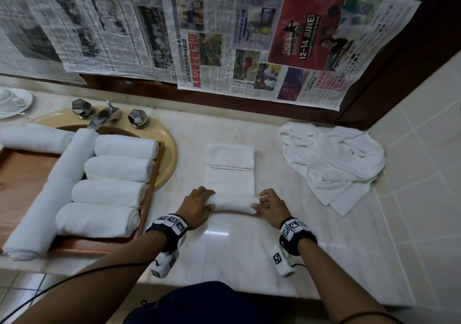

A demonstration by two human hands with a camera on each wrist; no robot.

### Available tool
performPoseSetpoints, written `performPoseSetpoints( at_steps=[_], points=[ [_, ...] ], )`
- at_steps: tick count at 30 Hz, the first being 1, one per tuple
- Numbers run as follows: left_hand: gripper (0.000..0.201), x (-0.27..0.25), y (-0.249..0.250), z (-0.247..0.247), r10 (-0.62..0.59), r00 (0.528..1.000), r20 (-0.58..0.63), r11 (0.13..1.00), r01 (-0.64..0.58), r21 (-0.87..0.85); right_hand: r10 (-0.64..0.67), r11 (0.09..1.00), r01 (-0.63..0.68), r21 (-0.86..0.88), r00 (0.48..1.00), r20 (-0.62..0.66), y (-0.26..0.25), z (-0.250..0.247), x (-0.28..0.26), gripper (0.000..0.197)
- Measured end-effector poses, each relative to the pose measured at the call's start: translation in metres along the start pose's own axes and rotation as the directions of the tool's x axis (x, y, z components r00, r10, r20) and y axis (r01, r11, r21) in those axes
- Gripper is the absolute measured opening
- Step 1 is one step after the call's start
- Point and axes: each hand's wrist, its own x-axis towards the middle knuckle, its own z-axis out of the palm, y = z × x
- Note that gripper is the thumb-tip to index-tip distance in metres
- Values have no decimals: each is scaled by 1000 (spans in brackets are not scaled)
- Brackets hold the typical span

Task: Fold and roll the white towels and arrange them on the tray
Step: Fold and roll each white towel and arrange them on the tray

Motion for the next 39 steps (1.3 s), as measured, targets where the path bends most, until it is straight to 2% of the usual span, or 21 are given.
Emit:
performPoseSetpoints(
  at_steps=[3, 7, 10, 14, 17, 19, 21, 22, 25, 27, 29, 33, 39],
  points=[
    [38, 7, 7, -6, -69, 997, -39, 985, 62, -160, 61, 997, -63, -49, 997, -52, -1, 1, 7, 33],
    [25, 16, 13, -15, -172, 983, -56, 970, 159, -183, 148, 984, -158, -79, 982, -118, -16, 10, 14, 27],
    [24, 23, 15, -17, -240, 967, -85, 956, 220, -196, 35, 996, -55, -76, 969, -246, -23, 17, 18, 22],
    [25, 24, 20, -17, -202, 966, -159, 974, 182, -131, -114, 991, 86, -98, 938, -327, -20, 22, 14, 6],
    [14, 21, 21, -18, -87, 974, -210, 994, 71, -83, -119, 991, 130, 21, 950, -287, -18, 17, 6, 16],
    [4, 18, 20, -17, -40, 972, -231, 996, 20, -89, -156, 987, 160, 0, 965, -208, -12, 15, 5, 35],
    [10, 13, 15, -13, 5, 974, -228, 996, -26, -88, -170, 985, 165, -45, 974, -148, -8, 15, 4, 51],
    [19, 9, 13, -11, 34, 979, -199, 998, -44, -51, -169, 985, 161, -66, 975, -142, -9, 15, 4, 52],
    [46, 4, 7, -7, 15, 994, -108, 994, -3, 108, -158, 983, 141, -120, 977, -145, -13, 11, 10, 39],
    [52, 10, 8, -11, -35, 993, -109, 995, 44, 86, -121, 988, 107, -116, 985, -125, -18, 5, 13, 32],
    [51, 18, 9, -18, -74, 993, -94, 996, 79, 51, -93, 990, 82, -111, 991, -96, -22, -1, 16, 29],
    [54, 23, 11, -22, -81, 996, 32, 969, 71, 237, -25, 991, 15, -132, 997, -72, -26, -3, 15, 26],
    [48, 29, 11, -21, -107, 994, 23, 959, 97, 268, 106, 984, -118, -131, 989, -100, -28, 10, 18, 27]
  ],
)
